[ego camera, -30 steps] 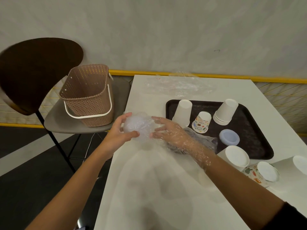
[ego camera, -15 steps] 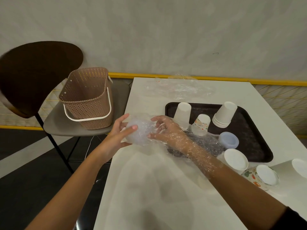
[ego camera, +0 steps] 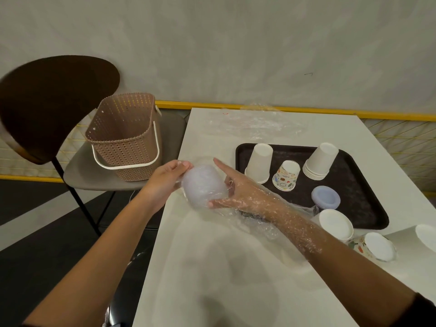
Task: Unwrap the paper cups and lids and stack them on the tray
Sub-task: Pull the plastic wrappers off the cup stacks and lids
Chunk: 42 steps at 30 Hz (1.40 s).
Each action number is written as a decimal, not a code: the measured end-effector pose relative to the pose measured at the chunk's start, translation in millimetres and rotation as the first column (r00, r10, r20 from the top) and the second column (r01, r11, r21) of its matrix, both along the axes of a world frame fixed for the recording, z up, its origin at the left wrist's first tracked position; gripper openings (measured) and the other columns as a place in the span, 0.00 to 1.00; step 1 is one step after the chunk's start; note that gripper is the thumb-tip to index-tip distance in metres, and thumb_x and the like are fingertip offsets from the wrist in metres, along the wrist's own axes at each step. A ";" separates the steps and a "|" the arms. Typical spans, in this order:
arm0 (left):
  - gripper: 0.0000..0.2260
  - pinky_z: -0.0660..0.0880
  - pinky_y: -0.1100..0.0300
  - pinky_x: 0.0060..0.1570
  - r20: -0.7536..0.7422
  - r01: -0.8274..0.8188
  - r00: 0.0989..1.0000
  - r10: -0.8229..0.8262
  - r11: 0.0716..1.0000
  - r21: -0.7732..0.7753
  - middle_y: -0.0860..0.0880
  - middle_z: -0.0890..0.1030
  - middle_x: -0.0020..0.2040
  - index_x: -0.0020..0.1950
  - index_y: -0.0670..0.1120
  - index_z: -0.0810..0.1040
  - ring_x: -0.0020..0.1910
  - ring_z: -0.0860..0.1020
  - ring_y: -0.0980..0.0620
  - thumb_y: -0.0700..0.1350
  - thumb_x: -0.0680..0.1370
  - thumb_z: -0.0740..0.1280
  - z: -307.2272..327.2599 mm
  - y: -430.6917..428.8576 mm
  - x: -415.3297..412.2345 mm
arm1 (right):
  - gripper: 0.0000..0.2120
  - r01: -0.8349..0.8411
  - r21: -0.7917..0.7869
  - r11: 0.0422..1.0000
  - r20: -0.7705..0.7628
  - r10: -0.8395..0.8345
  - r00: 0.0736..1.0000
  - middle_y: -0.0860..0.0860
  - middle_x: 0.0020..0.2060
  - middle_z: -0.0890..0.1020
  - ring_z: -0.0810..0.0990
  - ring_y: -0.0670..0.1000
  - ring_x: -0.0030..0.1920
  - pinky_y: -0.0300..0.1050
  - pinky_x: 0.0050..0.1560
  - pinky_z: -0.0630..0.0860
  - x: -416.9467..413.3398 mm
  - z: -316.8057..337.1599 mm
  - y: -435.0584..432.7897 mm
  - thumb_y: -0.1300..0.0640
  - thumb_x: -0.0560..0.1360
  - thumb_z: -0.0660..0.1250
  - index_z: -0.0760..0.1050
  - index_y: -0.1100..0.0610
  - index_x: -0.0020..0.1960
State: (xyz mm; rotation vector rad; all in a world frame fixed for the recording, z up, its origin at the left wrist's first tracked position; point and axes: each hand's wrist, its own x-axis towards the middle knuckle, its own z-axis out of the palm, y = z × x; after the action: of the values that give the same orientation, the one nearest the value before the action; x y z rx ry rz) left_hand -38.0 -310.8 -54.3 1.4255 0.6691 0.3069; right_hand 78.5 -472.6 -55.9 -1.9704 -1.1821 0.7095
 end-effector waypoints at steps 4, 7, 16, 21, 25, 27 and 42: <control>0.10 0.71 0.59 0.44 -0.011 0.013 1.000 -0.013 0.998 0.067 0.49 0.76 0.43 0.45 0.47 0.76 0.43 0.74 0.53 0.46 0.81 0.58 1.3 0.0 4.3 | 0.47 -0.051 -0.053 0.997 -0.041 0.049 0.998 0.47 0.37 0.68 0.70 0.46 0.37 0.40 0.47 0.71 0.3 0.9 -0.3 0.52 0.67 0.75 0.49 0.41 0.75; 0.09 0.72 0.57 0.46 -0.005 -0.025 1.000 0.025 0.999 0.033 0.48 0.76 0.44 0.47 0.48 0.77 0.44 0.73 0.53 0.46 0.81 0.58 1.8 -2.0 6.9 | 0.41 -0.048 -0.089 0.995 -0.011 0.047 0.999 0.47 0.37 0.68 0.69 0.45 0.36 0.33 0.41 0.67 1.6 6.4 -0.8 0.54 0.68 0.74 0.53 0.46 0.74; 0.08 0.76 0.54 0.48 0.061 -0.268 0.955 0.290 0.932 -0.246 0.50 0.74 0.36 0.48 0.45 0.74 0.37 0.73 0.56 0.43 0.81 0.56 -3.7 1.6 18.6 | 0.35 0.138 -0.031 0.990 0.176 -0.130 0.976 0.48 0.54 0.71 0.73 0.53 0.56 0.53 0.58 0.73 -1.5 -4.3 6.2 0.49 0.62 0.75 0.63 0.50 0.64; 0.08 0.77 0.54 0.46 0.035 -0.418 0.894 0.447 0.859 -0.296 0.45 0.75 0.42 0.51 0.42 0.74 0.39 0.74 0.51 0.42 0.81 0.56 -2.8 15.0 13.9 | 0.37 0.176 0.073 0.982 0.204 -0.187 0.961 0.51 0.64 0.67 0.68 0.50 0.63 0.42 0.62 0.68 -3.1 0.1 -4.6 0.53 0.66 0.75 0.61 0.55 0.69; 0.13 0.77 0.50 0.52 -0.020 -0.553 0.825 0.564 0.801 -0.231 0.44 0.78 0.54 0.64 0.41 0.71 0.49 0.78 0.48 0.43 0.81 0.57 -5.8 32.8 -3.8 | 0.34 0.229 0.121 0.966 0.159 -0.246 0.956 0.49 0.60 0.71 0.72 0.50 0.59 0.47 0.59 0.73 -1.8 1.1 -9.2 0.51 0.65 0.75 0.63 0.54 0.66; 0.15 0.75 0.53 0.48 -0.042 -0.607 0.790 0.611 0.772 -0.190 0.46 0.77 0.50 0.65 0.41 0.70 0.43 0.77 0.52 0.44 0.81 0.56 -8.3 42.8 -14.2 | 0.32 0.237 0.143 0.961 0.200 -0.262 0.944 0.48 0.56 0.74 0.74 0.50 0.55 0.47 0.54 0.74 -1.1 1.2 -11.5 0.51 0.64 0.75 0.65 0.55 0.63; 0.20 0.75 0.67 0.52 -0.180 -0.861 0.492 0.851 0.445 -0.247 0.41 0.67 0.71 0.72 0.39 0.61 0.69 0.68 0.47 0.45 0.81 0.53 -23.3 67.6 -82.6 | 0.30 0.193 0.005 0.981 0.615 -0.155 0.773 0.55 0.41 0.77 0.75 0.57 0.37 0.46 0.34 0.76 -33.2 -58.6 -33.5 0.49 0.54 0.76 0.73 0.61 0.51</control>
State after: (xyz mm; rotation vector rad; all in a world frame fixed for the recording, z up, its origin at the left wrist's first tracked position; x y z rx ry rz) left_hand -120.6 -243.2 -77.6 0.6610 1.4006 0.9473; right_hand 45.2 -506.2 -114.5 -2.4167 -1.3172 -0.0235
